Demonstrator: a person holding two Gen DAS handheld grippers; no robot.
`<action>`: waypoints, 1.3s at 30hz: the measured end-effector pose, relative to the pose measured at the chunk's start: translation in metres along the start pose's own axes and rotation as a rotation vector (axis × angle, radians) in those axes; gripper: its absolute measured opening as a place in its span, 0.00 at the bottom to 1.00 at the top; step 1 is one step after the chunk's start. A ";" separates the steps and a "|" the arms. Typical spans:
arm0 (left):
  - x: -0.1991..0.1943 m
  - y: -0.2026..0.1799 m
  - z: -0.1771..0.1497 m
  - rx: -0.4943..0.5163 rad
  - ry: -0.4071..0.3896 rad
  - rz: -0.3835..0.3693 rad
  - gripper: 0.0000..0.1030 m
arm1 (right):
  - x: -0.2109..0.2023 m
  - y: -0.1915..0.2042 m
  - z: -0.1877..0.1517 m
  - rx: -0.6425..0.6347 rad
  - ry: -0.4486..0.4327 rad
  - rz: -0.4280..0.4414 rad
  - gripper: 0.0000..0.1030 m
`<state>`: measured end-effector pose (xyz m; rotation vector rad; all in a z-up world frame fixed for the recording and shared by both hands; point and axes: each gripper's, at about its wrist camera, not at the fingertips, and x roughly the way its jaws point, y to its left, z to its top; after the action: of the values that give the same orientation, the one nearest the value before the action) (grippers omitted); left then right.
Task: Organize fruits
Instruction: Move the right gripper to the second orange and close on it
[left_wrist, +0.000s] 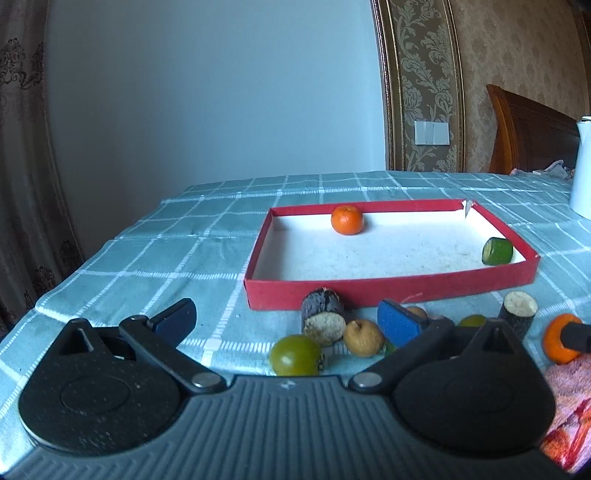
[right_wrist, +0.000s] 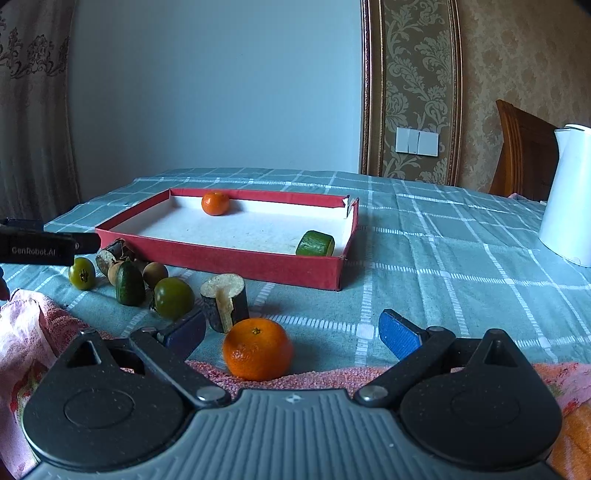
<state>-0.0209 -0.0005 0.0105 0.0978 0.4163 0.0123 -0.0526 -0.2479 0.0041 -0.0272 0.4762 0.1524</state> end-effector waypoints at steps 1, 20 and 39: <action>0.001 -0.001 -0.003 -0.002 0.003 -0.001 1.00 | 0.000 0.001 0.000 -0.001 0.002 0.004 0.98; 0.028 0.000 -0.017 -0.026 0.143 -0.033 1.00 | 0.013 0.009 0.001 -0.027 0.069 0.055 0.83; 0.027 0.001 -0.016 -0.034 0.146 -0.029 1.00 | 0.017 0.011 0.001 -0.024 0.076 0.043 0.82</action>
<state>-0.0025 0.0030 -0.0146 0.0572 0.5629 -0.0020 -0.0392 -0.2349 -0.0023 -0.0465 0.5507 0.2003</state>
